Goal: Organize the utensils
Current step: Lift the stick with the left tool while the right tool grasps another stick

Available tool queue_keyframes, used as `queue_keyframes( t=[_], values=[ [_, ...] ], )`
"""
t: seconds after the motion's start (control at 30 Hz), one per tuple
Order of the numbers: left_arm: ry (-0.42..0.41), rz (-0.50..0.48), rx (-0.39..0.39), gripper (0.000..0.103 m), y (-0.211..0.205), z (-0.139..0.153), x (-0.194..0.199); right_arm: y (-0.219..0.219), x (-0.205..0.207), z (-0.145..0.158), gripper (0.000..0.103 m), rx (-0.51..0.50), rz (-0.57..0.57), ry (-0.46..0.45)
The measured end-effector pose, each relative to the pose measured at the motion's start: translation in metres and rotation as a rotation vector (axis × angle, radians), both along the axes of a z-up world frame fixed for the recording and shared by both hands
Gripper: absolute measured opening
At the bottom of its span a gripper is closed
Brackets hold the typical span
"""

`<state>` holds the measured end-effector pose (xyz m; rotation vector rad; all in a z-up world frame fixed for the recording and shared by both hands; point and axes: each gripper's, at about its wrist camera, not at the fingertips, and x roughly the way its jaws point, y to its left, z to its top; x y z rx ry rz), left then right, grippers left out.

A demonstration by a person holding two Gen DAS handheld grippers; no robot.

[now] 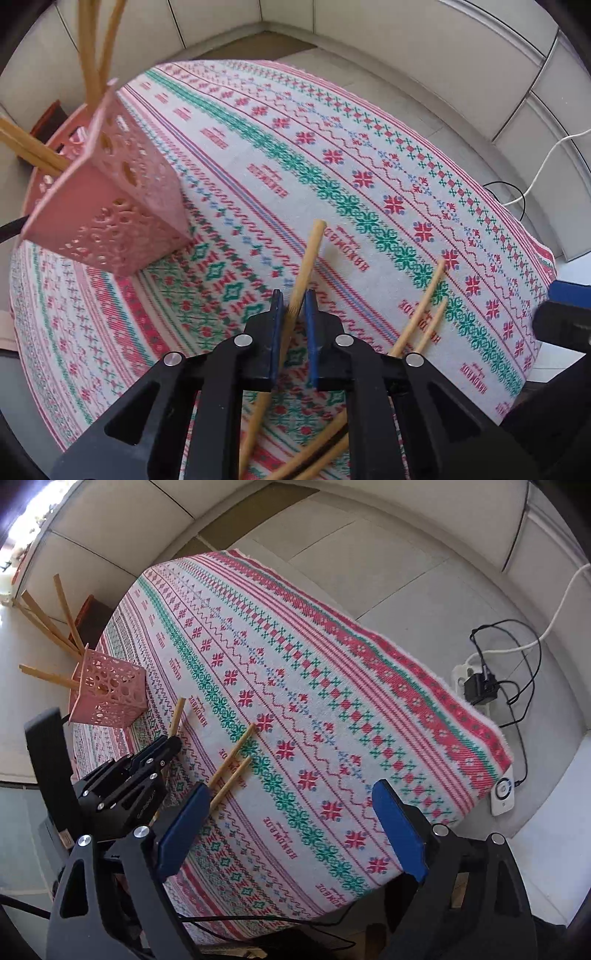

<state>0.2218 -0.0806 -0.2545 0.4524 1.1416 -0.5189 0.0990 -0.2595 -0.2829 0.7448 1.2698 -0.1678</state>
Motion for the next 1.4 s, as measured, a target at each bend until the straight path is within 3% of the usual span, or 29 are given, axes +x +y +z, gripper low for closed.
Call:
queue_keyframes(
  t=[0.17,0.33,0.43,0.47,0.5,0.53,0.57,0.6,0.77,0.83,1.0,1.13,1.4],
  values=[
    [-0.067,0.007,-0.03,0.007,0.033,0.03,-0.013,0.012,0.026,-0.015,0.073,0.054,-0.049,0.023],
    [-0.103,0.05,-0.045,0.007,0.065,0.057,-0.025,0.034,0.056,-0.018,0.07,-0.007,-0.038,0.023],
    [-0.114,0.076,-0.056,0.007,0.085,0.061,-0.019,0.046,0.073,-0.028,0.064,-0.033,-0.013,0.067],
    [-0.117,0.084,-0.058,0.007,0.089,0.064,-0.019,0.051,0.077,-0.025,0.059,-0.073,-0.017,0.052],
    [-0.121,0.089,-0.06,0.007,0.092,0.066,-0.018,0.057,0.083,-0.025,0.044,-0.08,0.0,0.043],
    [-0.126,0.094,-0.061,0.007,0.093,0.067,-0.019,0.062,0.087,-0.026,0.042,-0.114,0.002,0.054],
    [-0.132,0.098,-0.061,0.007,0.093,0.068,-0.019,0.065,0.088,-0.025,0.022,-0.143,-0.007,0.043],
    [-0.138,0.101,-0.064,0.007,0.095,0.071,-0.02,0.069,0.09,-0.028,0.011,-0.151,0.002,0.057],
    [-0.171,0.13,-0.089,0.007,0.106,0.085,-0.022,0.073,0.089,-0.026,0.009,-0.128,-0.032,0.006],
    [-0.181,0.148,-0.12,0.007,0.112,0.092,-0.023,0.073,0.087,-0.017,0.008,-0.105,-0.036,-0.053],
    [-0.197,0.164,-0.238,0.007,0.119,0.122,-0.028,0.082,0.072,0.035,0.007,-0.149,0.018,-0.249],
    [-0.234,0.155,-0.284,0.006,0.116,0.146,-0.037,0.086,0.044,0.076,0.007,-0.199,0.082,-0.377],
    [-0.295,0.176,-0.362,0.006,0.106,0.184,-0.041,0.077,0.017,0.143,0.005,-0.217,0.177,-0.508]
  ],
)
